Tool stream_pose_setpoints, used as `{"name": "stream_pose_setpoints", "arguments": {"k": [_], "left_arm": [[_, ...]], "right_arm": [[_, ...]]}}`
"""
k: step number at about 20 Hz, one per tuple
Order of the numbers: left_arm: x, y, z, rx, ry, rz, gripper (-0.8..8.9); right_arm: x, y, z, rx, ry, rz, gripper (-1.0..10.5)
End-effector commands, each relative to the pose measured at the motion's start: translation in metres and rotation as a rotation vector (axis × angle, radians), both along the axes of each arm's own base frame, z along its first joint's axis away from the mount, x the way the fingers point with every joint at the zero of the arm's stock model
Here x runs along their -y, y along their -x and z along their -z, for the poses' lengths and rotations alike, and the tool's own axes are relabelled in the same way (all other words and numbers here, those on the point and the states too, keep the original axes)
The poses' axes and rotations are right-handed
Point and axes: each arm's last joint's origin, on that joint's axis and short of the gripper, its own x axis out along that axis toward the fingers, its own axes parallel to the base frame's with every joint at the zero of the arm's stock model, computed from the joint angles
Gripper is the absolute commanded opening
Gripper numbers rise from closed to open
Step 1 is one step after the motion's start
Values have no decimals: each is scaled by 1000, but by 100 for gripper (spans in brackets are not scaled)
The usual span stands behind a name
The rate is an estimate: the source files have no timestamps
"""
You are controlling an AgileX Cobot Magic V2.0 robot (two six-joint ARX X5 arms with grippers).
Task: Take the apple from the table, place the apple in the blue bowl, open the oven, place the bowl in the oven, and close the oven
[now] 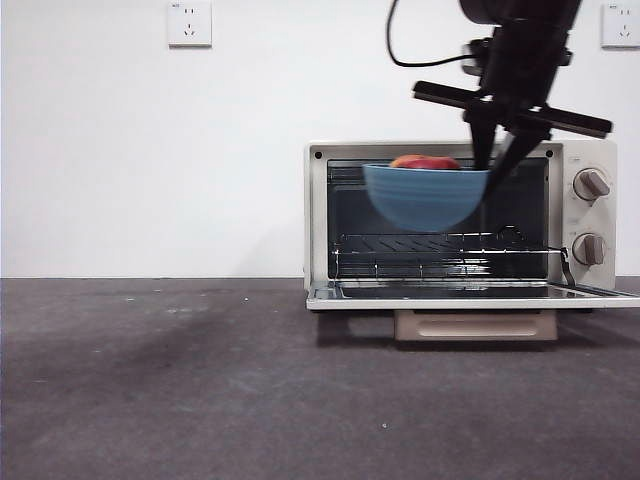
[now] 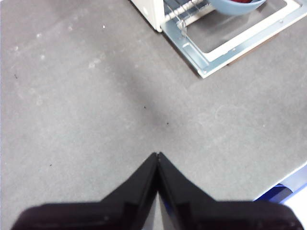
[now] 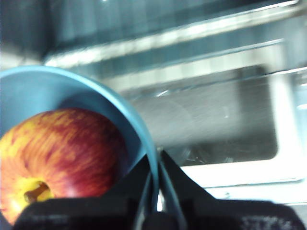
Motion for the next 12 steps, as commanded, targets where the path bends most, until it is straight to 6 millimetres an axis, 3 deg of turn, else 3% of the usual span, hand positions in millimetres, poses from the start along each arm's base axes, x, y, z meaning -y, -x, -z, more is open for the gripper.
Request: {"name": "stream_pose_setpoints", "arguments": {"k": [1,12], "left_arm": [[0,0,1,4,7,-6,-6],[0,0,2,-5,0,-1,-6]], "right_arm": [[11,-9,4,-9,-20,64,-9],[29,-39,26,13,-119,307,-8]]}}
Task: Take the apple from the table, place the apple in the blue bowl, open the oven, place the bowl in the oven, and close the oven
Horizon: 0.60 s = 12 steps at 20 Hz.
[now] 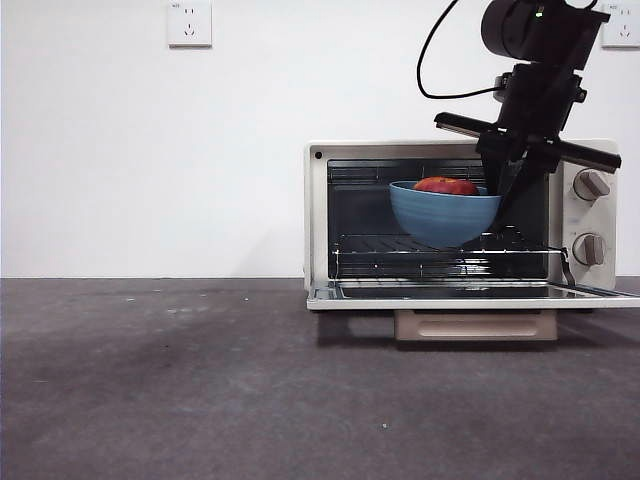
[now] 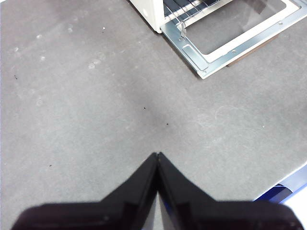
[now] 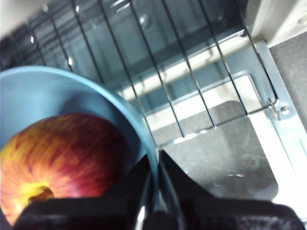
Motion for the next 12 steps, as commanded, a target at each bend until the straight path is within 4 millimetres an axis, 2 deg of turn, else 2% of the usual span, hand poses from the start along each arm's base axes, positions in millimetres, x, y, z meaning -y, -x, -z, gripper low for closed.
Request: {"name": "stream_pose_setpoints", "arguments": {"k": [1,5,12], "left_arm": [[0,0,2,-6,-3,-2,-6],[-2,2,3,-22,-20,-3,-6],[-1,2,3,-22,-19,-3,-6]], "right_arm": [[3,-7,5,-8,-31,82,-8],[11,-9,7,-14,-44,197,-8],[12,-13,5,21,-67,233,2]]}}
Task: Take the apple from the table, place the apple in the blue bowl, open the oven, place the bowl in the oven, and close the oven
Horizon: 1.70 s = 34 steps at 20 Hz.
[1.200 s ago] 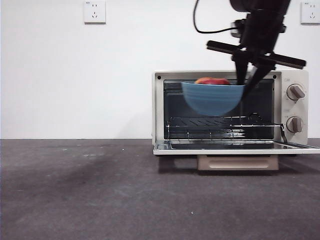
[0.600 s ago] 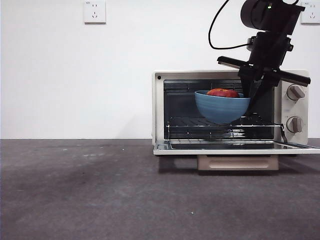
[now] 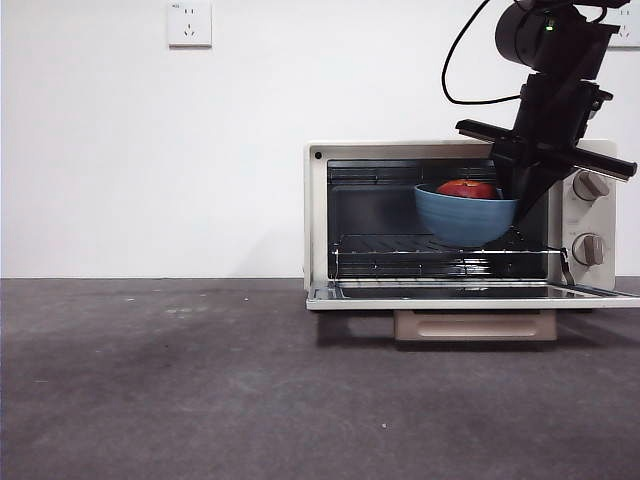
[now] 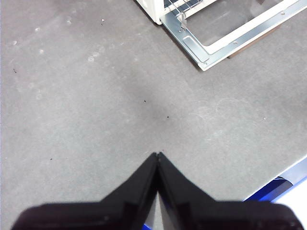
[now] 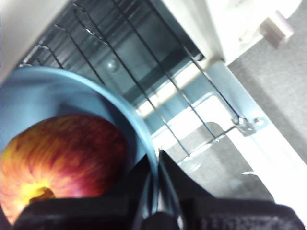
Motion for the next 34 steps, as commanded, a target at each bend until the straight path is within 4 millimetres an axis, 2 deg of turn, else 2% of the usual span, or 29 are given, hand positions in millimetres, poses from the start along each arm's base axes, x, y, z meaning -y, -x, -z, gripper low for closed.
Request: {"name": "stream_pose_setpoints", "arguments": {"k": [1,3,5,6,10,19,25,28,32,34], "left_arm": [[0,0,1,-2,0,-4,-6],[0,0,1,-2,0,-4,-6],[0,0,1,-2,0,-4,-6],[0,0,1,-2,1,-4,-5],[0,0,1,-3,2,-6,-6],[1,-1,0,10,14,-6,-6],[15,-14,4,1,-24,35,-7],[27,-25,7,-21,-14,118,-8],[42,-45,12,-54,44,190,-8],[49,-59,17,-86,80,217,-8]], "right_arm": [[-1,-4,2,9,-10,13,3],[-1,-4,2,10,-1,18,12],[0,-4,2,9,0,19,138],[0,-4,2,10,0,19,163],[0,-3,-2,26,19,27,161],[5,22,-53,183,135,-83,158],[0,67,-104,317,267,-291,154],[0,93,-125,356,340,-396,153],[8,132,-144,340,453,-491,57],[16,153,-151,306,513,-513,56]]}}
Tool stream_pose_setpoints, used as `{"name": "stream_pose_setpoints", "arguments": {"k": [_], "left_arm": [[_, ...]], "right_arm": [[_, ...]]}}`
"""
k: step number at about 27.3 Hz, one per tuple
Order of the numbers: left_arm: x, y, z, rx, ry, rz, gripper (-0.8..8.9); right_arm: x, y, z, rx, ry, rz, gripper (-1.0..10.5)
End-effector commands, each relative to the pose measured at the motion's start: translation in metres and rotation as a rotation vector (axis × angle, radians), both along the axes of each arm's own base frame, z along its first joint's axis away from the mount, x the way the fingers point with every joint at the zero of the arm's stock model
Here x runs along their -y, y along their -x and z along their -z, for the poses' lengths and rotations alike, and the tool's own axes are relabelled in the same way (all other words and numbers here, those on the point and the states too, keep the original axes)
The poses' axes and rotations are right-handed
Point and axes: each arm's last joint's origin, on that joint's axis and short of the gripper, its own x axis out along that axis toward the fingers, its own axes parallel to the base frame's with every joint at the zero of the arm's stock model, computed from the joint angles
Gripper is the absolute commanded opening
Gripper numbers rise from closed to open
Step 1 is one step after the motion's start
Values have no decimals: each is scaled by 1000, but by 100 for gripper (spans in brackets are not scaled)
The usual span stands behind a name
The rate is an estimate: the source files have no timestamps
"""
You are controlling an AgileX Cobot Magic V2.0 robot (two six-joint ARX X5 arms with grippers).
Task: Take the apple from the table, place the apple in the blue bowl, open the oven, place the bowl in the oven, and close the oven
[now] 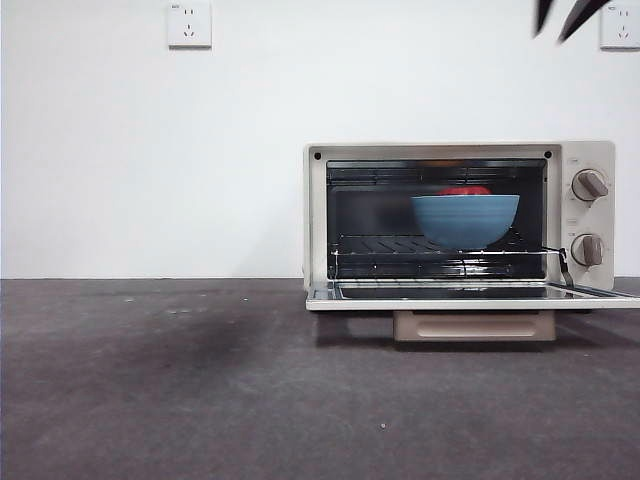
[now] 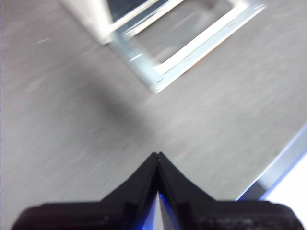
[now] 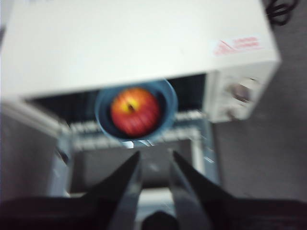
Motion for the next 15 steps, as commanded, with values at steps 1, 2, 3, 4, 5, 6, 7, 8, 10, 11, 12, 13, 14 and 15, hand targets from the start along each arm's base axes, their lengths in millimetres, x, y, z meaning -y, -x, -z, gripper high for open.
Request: {"name": "stream_pose_setpoints", "arguments": {"k": [1,2,3,4,5,6,7,8,10,11,12,13,14,15], "left_arm": [[8,-18,8,-39,25,47,-8],[10,-26,11,-61,42,50,-8],[11,-35,15,-86,58,57,-8],[13,-42,19,-109,76,67,-8],[14,-52,23,-141,101,78,-8],[15,-62,29,-179,128,88,-8],[16,-71,34,-214,154,99,-8],[17,-81,41,-255,182,110,-8],[20,-100,56,-330,225,125,-8],[22,-110,65,-370,241,130,-8],[24,-118,75,-408,253,130,-8],[27,-126,83,-441,260,126,-8],[29,-134,94,-474,265,120,-8],[32,-141,104,-503,265,114,-8]], "right_arm": [[9,26,-9,-17,141,-45,56],[13,37,-13,-21,166,-44,56],[16,47,-17,-19,188,-42,56],[19,57,-20,-13,199,-40,56],[22,67,-24,-1,199,-37,56],[25,77,-28,16,193,-37,56],[27,86,-32,33,186,-38,56],[30,97,-35,51,179,-38,55],[36,116,-41,82,168,-39,55],[38,126,-43,94,162,-40,55],[41,136,-45,106,157,-37,55],[43,144,-45,112,155,-36,55],[46,152,-46,118,152,-34,55],[48,161,-47,126,149,-32,54]]}}
